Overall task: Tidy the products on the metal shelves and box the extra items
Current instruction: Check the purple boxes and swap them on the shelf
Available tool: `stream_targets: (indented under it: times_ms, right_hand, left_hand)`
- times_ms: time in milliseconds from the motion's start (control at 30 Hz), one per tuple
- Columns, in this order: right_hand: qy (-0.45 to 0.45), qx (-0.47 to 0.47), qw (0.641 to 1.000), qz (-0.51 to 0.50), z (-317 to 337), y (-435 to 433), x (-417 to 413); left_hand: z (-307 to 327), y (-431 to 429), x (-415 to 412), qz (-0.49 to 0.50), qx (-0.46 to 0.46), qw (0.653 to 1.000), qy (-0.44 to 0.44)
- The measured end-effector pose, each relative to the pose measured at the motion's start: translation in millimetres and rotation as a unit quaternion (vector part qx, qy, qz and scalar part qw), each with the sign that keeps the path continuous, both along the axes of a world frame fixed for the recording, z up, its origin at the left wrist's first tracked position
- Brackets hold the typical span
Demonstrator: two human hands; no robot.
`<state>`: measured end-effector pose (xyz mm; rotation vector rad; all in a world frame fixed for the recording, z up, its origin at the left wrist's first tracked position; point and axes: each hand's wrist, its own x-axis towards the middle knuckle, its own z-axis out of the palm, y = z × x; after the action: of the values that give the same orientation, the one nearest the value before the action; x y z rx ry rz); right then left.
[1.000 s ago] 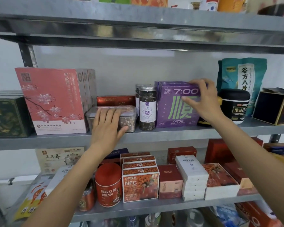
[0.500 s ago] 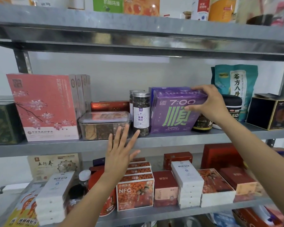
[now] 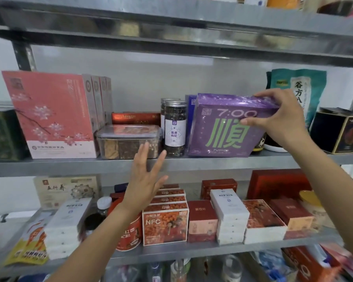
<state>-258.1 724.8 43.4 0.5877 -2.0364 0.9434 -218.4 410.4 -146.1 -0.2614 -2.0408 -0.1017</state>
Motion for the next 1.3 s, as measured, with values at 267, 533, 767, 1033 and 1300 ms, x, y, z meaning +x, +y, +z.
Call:
stream_targets:
  times_ms: [267, 533, 767, 1033, 1300]
  right_hand:
    - [-0.109, -0.092, 0.982, 0.122, -19.5, 5.9, 46.6]
    - [-0.31, -0.308, 0.887, 0.15, -95.8, -5.0, 43.3]
    - [-0.549, -0.372, 0.702, 0.26, -208.5, 14.0, 93.2]
    - [-0.511, -0.422, 0.716, 0.22, -232.7, 10.7, 123.7]
    - [-0.322, -0.177, 0.93, -0.008, -244.0, -16.9, 142.4]
  left_hand:
    - [55.1, 90.1, 50.4, -0.398, 0.43, 0.784, -0.206]
    - [15.2, 132.1, 67.4, -0.305, 0.652, 0.621, -0.311]
    - [-17.1, 127.9, 78.8, -0.224, 0.652, 0.637, -0.345]
    - [-31.5, 128.9, 91.9, -0.175, 0.563, 0.695, -0.411]
    - [-21.0, 153.5, 110.8, -0.346, 0.51, 0.653, -0.441]
